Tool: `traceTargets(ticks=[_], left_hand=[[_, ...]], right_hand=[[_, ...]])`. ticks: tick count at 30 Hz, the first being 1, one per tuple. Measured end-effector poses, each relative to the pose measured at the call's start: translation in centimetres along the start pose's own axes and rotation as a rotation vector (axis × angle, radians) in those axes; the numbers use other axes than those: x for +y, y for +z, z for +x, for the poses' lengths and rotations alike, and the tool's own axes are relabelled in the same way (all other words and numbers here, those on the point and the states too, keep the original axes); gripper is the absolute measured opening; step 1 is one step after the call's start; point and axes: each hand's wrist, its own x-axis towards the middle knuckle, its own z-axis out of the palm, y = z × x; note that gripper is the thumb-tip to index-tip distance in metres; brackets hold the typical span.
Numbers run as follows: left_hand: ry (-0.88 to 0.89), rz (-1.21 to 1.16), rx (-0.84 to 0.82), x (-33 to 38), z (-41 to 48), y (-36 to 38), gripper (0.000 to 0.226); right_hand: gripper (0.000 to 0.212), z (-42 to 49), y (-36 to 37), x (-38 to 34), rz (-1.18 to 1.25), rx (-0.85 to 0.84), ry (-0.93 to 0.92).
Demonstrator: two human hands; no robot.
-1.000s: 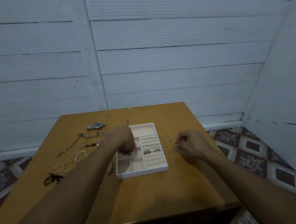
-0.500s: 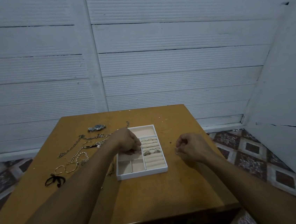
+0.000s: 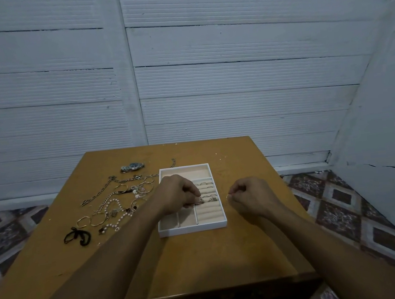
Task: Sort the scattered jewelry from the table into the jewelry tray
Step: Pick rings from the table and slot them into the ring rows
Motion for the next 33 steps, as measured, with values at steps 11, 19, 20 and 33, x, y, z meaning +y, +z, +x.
traceTargets(ticks=[11, 19, 20, 33], left_hand=[[0.048, 0.164, 0.072, -0.6, -0.3, 2.1, 0.012], [0.187, 0.336, 0.081, -1.2, -0.8, 3.0, 0.021], [0.208, 0.374, 0.076, -1.3, -0.8, 3.1, 0.023], [0.287, 0.602, 0.108, -1.2, -1.4, 3.9, 0.036]], right_hand=[[0.01, -0.3, -0.1, -0.2, -0.004, -0.009, -0.003], [0.008, -0.4, 0.1, -0.1, -0.022, -0.005, -0.003], [0.007, -0.4, 0.1, -0.1, -0.021, -0.006, -0.004], [0.012, -0.3, 0.7, -0.7, 0.002, 0.027, -0.05]])
